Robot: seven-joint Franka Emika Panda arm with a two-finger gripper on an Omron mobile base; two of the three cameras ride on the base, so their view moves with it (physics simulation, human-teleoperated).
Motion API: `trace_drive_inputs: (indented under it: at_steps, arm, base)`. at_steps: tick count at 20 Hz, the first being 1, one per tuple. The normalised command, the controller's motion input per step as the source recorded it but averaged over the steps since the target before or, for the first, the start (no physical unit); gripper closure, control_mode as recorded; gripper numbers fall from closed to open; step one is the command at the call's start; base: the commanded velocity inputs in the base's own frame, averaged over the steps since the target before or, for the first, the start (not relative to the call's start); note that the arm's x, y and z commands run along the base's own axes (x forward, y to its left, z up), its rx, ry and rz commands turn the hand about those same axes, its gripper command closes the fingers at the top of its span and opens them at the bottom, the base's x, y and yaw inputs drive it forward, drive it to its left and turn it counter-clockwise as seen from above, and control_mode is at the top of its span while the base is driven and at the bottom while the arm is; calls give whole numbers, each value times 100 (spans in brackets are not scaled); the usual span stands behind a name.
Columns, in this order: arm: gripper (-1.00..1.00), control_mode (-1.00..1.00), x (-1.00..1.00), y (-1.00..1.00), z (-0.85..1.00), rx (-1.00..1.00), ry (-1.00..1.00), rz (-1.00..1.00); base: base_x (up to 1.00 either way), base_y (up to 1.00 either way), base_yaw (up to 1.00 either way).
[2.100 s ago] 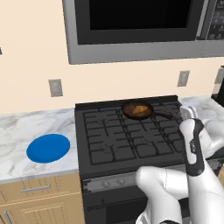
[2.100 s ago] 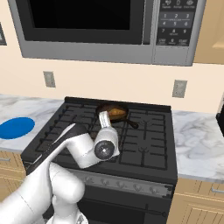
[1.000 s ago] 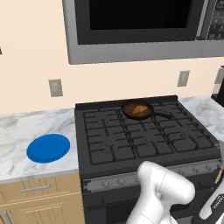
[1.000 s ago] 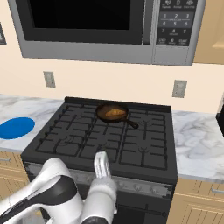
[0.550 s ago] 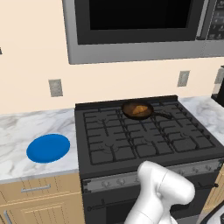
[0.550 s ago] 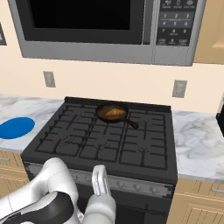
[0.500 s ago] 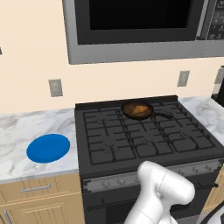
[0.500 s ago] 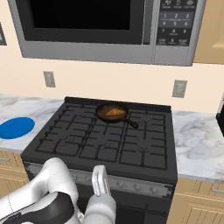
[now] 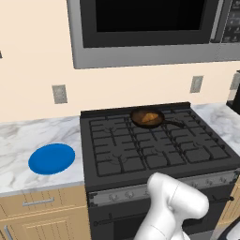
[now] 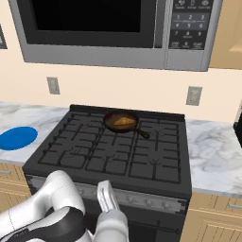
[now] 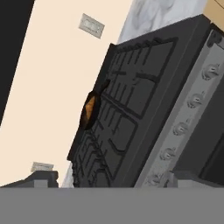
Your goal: Pick the croissant and place it on the pan. Then turn on the stove to warm the croissant.
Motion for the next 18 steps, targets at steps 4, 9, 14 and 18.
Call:
trace_drive_inputs:
  at_steps: [4,9,14,18]
  arm:
    - [-100,-100,0,0,-14,-15,0,13]
    - [-100,-100,0,0,-13,-13,0,10]
    - [-100,-100,0,0,-10,-9,0,6]
    - [-100,-100,0,7,-9,-5,0,0]
  base:
    - [0,0,0]
    - [0,0,0]
    - [0,0,0]
    - [0,0,0]
